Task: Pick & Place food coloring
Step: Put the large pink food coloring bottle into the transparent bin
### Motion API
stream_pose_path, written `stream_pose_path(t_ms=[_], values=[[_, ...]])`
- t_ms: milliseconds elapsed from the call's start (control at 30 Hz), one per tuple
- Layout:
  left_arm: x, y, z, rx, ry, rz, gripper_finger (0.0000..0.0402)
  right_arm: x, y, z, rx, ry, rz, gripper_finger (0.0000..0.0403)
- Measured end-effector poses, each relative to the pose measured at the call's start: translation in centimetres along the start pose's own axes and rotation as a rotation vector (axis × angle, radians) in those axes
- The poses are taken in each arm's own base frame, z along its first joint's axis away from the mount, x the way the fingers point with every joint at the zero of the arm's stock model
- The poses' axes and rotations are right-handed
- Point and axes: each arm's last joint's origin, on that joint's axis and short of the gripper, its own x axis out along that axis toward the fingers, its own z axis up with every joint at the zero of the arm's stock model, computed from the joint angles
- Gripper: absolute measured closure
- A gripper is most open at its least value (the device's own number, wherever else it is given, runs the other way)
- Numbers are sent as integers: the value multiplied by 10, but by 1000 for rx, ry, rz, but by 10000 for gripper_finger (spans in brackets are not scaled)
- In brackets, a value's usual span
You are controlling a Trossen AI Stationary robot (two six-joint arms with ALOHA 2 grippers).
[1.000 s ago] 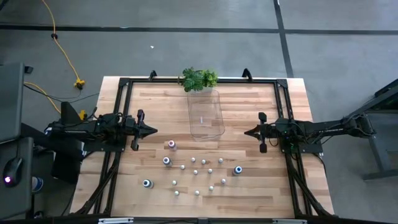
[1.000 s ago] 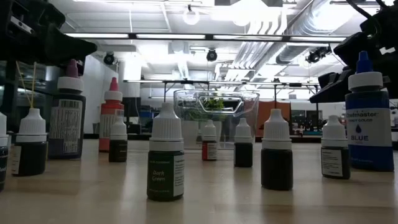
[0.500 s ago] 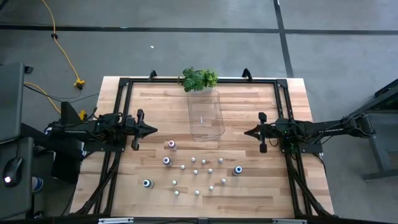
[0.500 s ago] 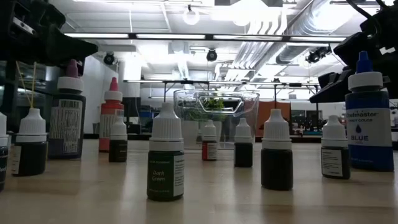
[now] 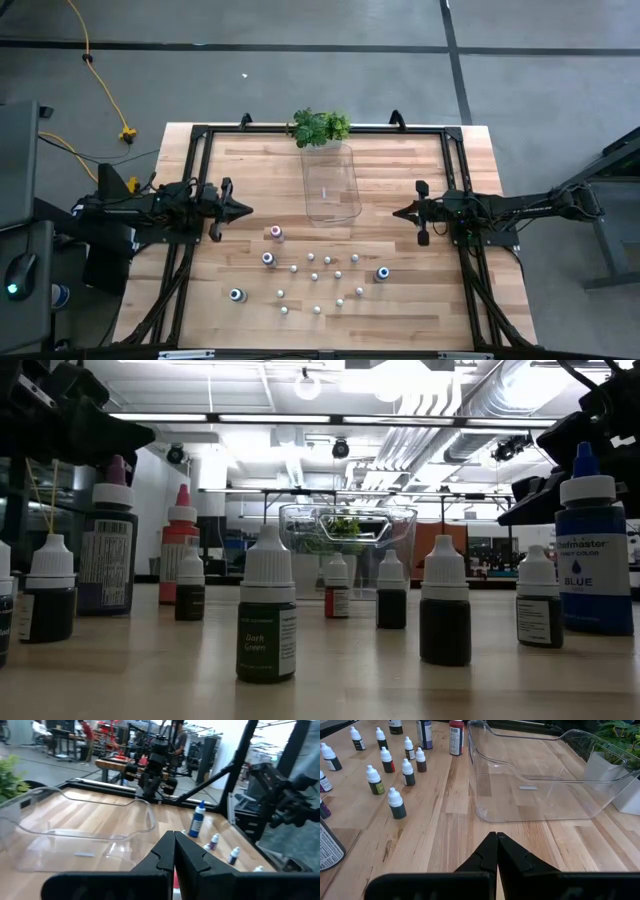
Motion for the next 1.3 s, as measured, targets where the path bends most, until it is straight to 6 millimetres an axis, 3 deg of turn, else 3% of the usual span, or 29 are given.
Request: stream_pose_path(t_ms=[300, 467, 1000, 1300], values=[[0, -2, 7, 11, -27, -13, 401, 0, 0, 0, 0, 0, 0, 402], [2, -2, 22, 147, 31, 64, 401, 0, 0, 0, 0, 0, 0, 402], [45, -17, 108, 217, 238, 93, 401, 0, 0, 0, 0, 0, 0, 402], [50, -27, 163, 260, 395, 93, 401, 0, 0, 0, 0, 0, 0, 402]])
